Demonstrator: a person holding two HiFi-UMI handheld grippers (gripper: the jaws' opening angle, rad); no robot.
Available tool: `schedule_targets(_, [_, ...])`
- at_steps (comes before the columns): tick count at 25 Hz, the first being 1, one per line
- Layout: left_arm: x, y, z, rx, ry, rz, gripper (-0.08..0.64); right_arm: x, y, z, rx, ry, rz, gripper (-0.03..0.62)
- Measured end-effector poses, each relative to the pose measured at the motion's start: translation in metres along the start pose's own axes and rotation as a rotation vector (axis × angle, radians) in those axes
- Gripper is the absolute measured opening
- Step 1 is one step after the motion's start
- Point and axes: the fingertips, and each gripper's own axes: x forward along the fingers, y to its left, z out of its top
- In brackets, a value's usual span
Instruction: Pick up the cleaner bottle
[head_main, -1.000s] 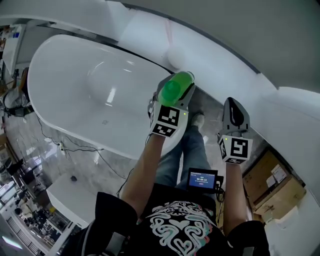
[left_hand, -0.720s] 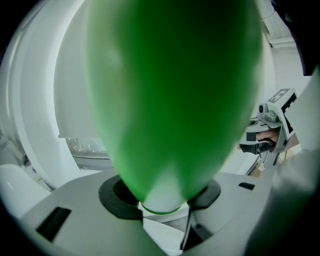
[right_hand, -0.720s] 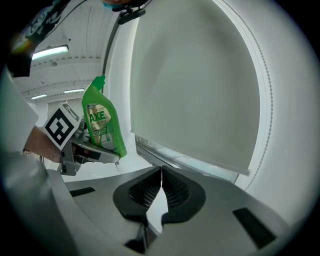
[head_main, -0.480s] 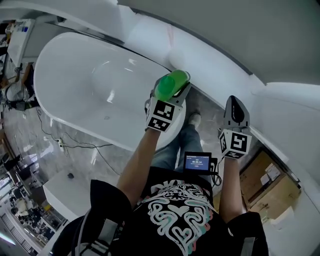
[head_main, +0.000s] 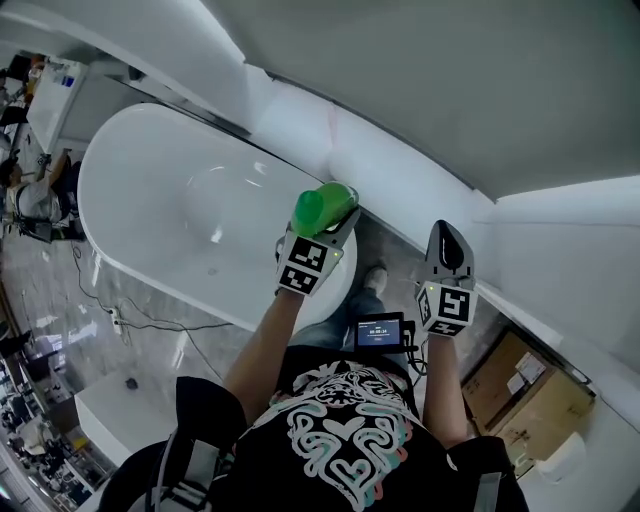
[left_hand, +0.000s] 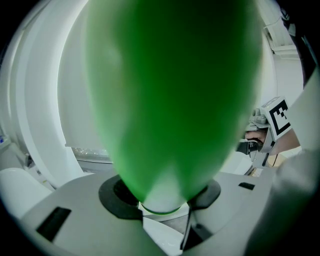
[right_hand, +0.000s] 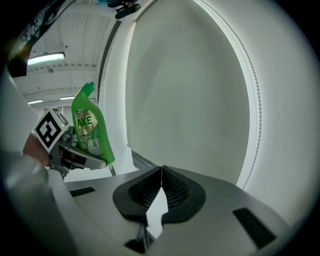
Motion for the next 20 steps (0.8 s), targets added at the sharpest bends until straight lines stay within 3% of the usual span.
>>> schedule_targets(20, [-0.031, -0.030, 0.060, 0.033, -0.024, -0.013, 0.212, -0.038, -0.019, 0.070, 0.024, -0.099, -0.032, 0.028])
